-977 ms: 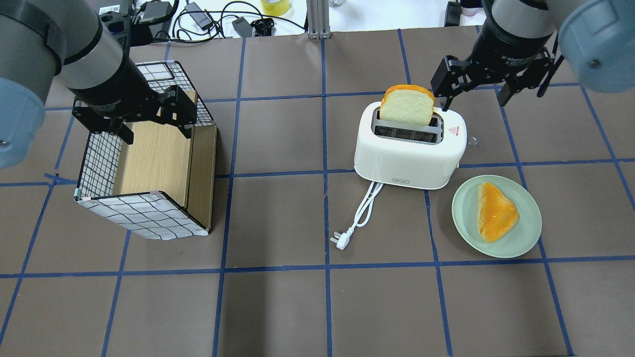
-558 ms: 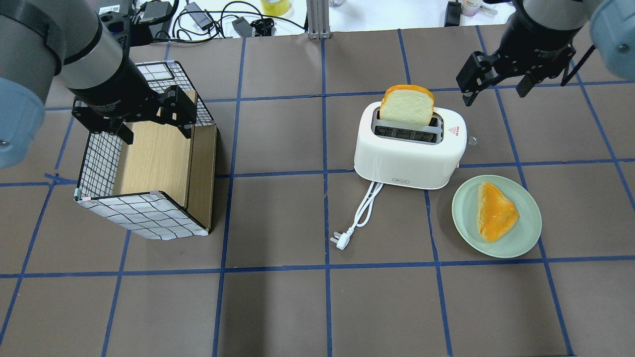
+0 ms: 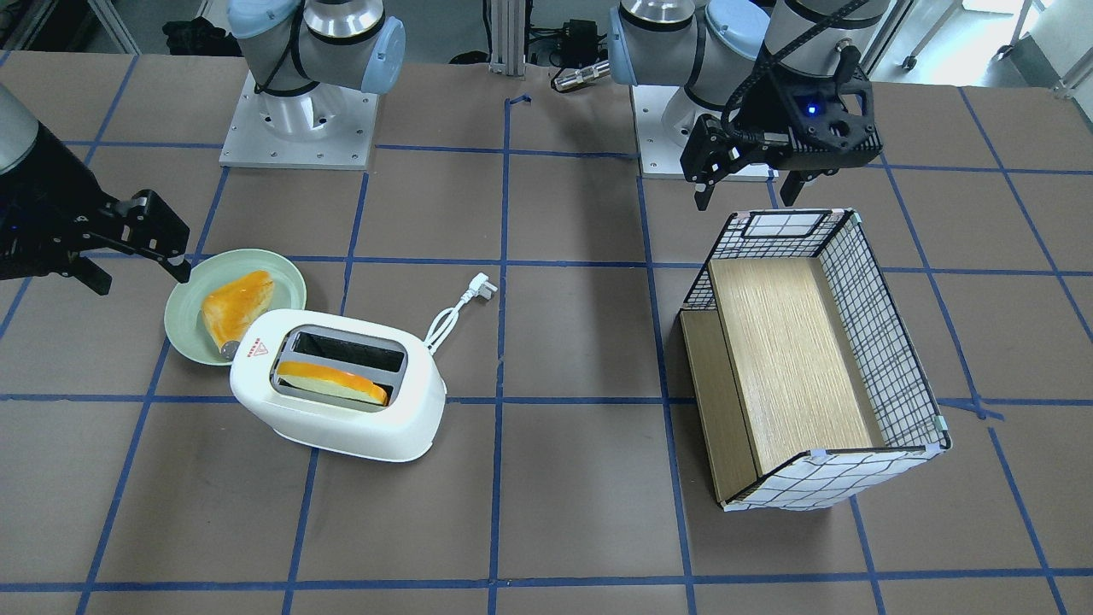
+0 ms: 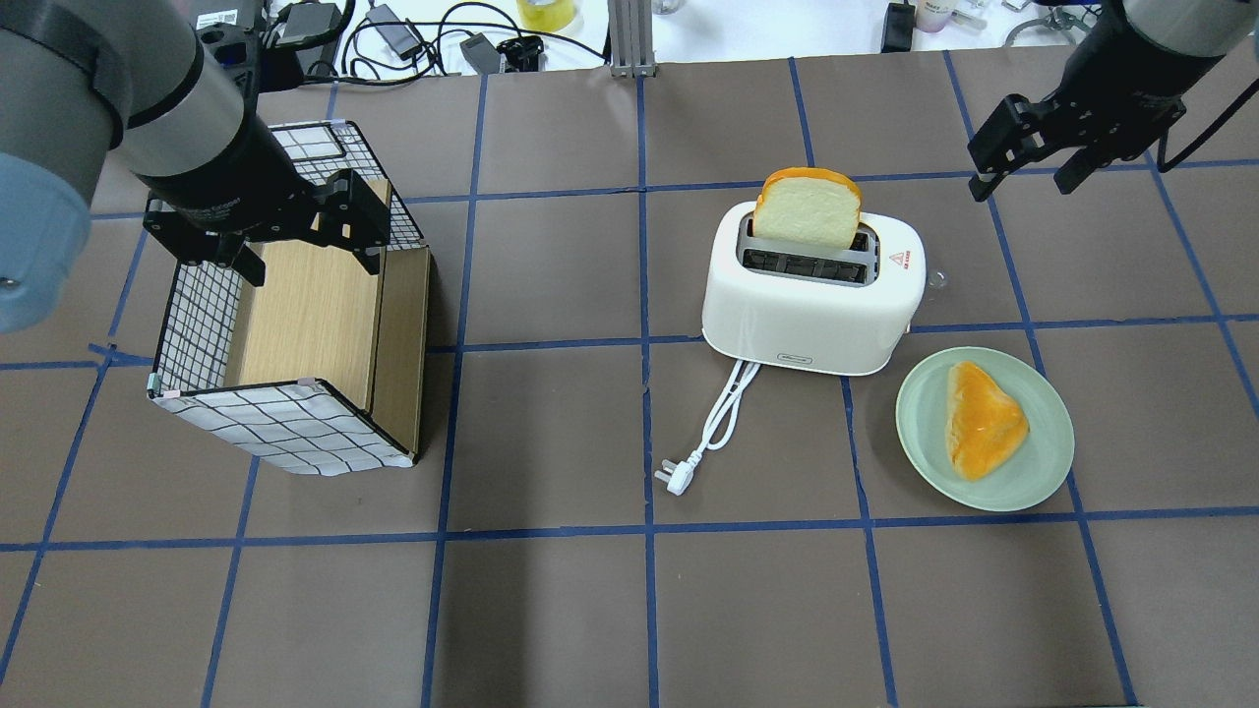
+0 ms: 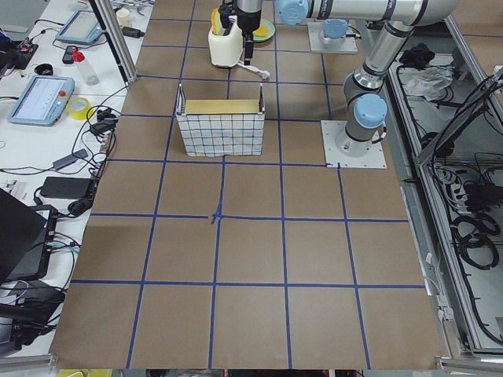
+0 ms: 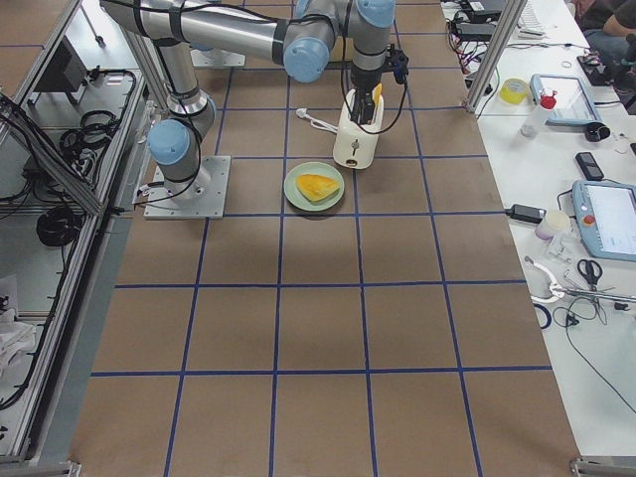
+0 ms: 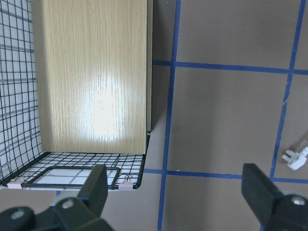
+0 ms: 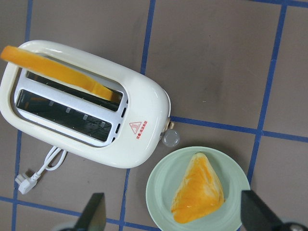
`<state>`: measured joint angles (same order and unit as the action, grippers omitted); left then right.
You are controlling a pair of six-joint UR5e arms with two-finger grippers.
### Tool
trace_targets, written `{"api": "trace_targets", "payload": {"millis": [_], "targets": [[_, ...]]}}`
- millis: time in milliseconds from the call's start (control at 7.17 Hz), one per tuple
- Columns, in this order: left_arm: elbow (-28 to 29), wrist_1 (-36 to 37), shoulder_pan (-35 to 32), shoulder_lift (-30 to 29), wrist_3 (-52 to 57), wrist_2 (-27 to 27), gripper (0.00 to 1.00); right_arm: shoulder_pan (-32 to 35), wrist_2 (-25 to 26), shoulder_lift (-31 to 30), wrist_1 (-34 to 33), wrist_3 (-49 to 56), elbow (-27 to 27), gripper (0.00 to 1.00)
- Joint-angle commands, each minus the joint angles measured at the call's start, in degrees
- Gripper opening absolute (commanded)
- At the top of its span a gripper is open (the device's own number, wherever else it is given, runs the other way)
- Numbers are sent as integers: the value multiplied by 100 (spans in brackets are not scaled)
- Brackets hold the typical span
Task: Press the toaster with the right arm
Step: 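Move the right gripper away from the toaster toward its side lever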
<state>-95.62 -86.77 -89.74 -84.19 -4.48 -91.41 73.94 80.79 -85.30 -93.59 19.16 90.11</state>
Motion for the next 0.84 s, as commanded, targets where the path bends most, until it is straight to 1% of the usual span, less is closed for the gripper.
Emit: {"api": "trace_targets", "payload": {"millis": [0, 140, 279, 419, 698], "targets": [[0, 2, 0, -1, 0, 0, 100, -405, -588, 110, 25, -518, 42, 44], [0, 2, 0, -1, 0, 0, 100, -424, -660, 163, 25, -841, 42, 23], [0, 2, 0, 7, 0, 0, 100, -424, -1000, 216, -1, -1192, 68, 11], [0, 2, 0, -1, 0, 0, 100, -433, -1065, 268, -19, -1230, 103, 1], [0, 2, 0, 7, 0, 0, 100, -450, -1057, 435, -28, -1065, 121, 0]]}}
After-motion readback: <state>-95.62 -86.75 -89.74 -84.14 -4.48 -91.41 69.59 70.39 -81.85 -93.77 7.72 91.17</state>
